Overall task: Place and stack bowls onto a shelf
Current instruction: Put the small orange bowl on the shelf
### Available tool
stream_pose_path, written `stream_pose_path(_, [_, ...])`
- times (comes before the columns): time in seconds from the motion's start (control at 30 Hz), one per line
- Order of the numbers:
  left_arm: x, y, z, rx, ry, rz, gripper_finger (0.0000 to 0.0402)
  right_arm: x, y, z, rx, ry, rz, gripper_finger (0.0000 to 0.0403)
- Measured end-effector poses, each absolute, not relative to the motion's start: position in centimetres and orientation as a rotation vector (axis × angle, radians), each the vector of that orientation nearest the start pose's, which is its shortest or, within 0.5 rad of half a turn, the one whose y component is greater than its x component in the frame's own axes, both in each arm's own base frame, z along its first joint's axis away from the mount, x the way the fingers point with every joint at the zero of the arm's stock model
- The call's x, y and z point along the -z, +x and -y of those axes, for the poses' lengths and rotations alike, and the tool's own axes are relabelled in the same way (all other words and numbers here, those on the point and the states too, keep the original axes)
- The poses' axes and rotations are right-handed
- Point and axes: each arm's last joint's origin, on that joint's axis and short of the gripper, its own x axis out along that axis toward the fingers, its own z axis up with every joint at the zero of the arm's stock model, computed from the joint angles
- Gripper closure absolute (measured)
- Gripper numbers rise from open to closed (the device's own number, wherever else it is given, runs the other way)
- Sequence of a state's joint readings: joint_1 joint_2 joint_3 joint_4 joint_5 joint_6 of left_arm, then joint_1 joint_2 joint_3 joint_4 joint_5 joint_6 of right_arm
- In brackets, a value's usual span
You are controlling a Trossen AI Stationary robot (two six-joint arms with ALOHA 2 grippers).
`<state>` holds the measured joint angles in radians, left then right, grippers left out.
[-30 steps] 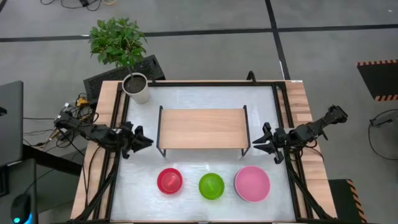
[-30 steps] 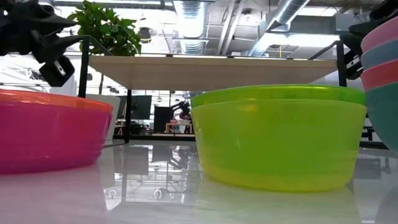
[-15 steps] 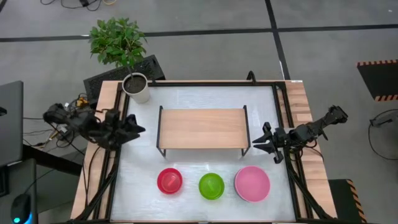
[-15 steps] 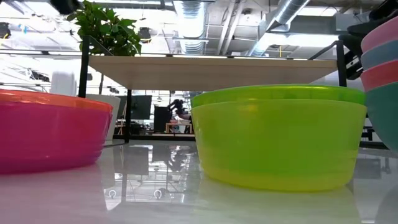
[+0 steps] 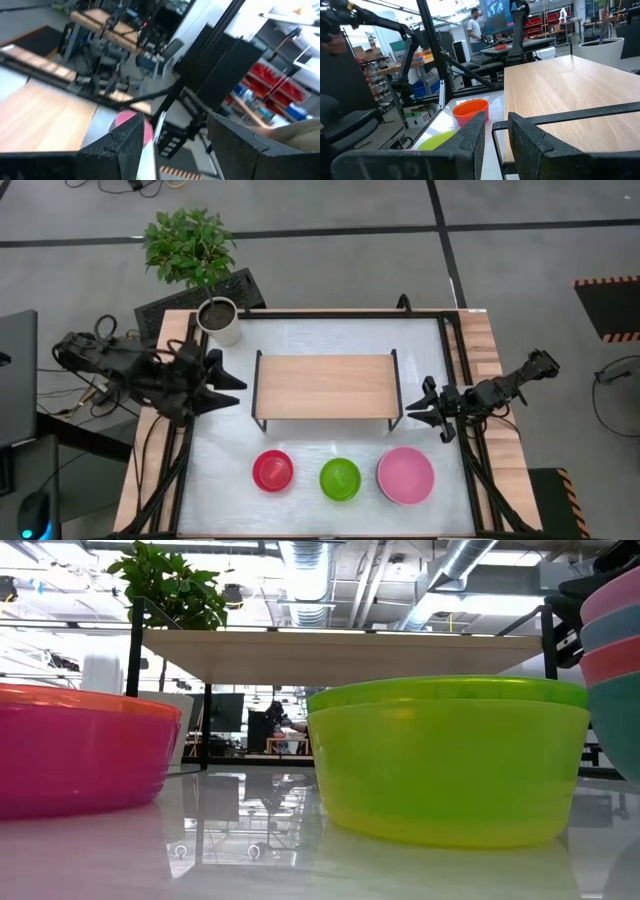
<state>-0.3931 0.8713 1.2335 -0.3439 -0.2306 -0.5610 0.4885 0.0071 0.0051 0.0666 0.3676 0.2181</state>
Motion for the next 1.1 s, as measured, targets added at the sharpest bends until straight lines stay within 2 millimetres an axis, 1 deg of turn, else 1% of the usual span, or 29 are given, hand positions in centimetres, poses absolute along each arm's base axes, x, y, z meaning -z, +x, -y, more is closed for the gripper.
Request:
stream_pose_path(0.1, [-46.4, 14.6, 5.3, 0.170, -0.590, -0.003, 0.0200, -17.1, 8.9, -3.6, -0.127, 0.245, 0.045, 0.0290])
stream_pose_path(0.2, [-47.0, 14.8, 5.4, 0.164, -0.638, 0.007, 0.0200, -17.1, 8.9, -3.6, -0.128, 0.250, 0.049, 0.0290])
stream_pose_path(0.23, [-47.0, 14.8, 5.4, 0.155, -0.666, 0.003, 0.0200, -17.2, 8.9, -3.6, -0.132, 0.285, 0.057, 0.0290])
stream_pose_path(0.3, [-46.9, 15.0, 5.4, 0.144, -0.726, -0.015, 0.0200, -17.6, 8.9, -3.6, -0.156, 0.416, 0.084, 0.0290])
stream_pose_path(0.47, [-46.1, 15.8, 6.0, 0.156, -0.836, -0.102, 0.0200, -20.4, 8.3, -3.2, -0.232, 0.800, 0.242, 0.0290])
stream_pose_path(0.6, [-45.2, 16.7, 6.7, 0.186, -0.854, -0.205, 0.0200, -23.6, 7.0, -2.5, -0.361, 1.025, 0.492, 0.0290])
stream_pose_path(0.67, [-44.4, 17.1, 7.0, 0.177, -0.849, -0.291, 0.0200, -25.1, 6.1, -2.0, -0.405, 1.077, 0.630, 0.0290])
stream_pose_path(0.77, [-43.0, 17.5, 7.5, 0.149, -0.847, -0.429, 0.0200, -27.7, 4.0, -1.0, -0.458, 1.042, 0.885, 0.0291])
stream_pose_path(0.8, [-42.5, 17.7, 7.7, 0.131, -0.844, -0.468, 0.0200, -28.3, 3.5, -0.8, -0.471, 0.999, 0.947, 0.0291])
stream_pose_path(0.87, [-41.7, 18.0, 8.1, 0.106, -0.835, -0.532, 0.0200, -29.1, 2.8, -0.7, -0.485, 0.843, 1.011, 0.0290])
stream_pose_path(0.93, [-41.0, 18.3, 8.4, 0.064, -0.844, -0.592, 0.0200, -29.6, 2.6, -0.8, -0.484, 0.707, 1.021, 0.0290])
stream_pose_path(1.0, [-40.1, 18.6, 8.7, 0.009, -0.863, -0.656, 0.0200, -29.9, 2.8, -0.9, -0.471, 0.674, 0.978, 0.0290])
stream_pose_path(1.1, [-38.5, 19.3, 9.3, -0.071, -0.863, -0.774, 0.0200, -29.9, 3.4, -1.2, -0.436, 0.650, 0.856, 0.0290])
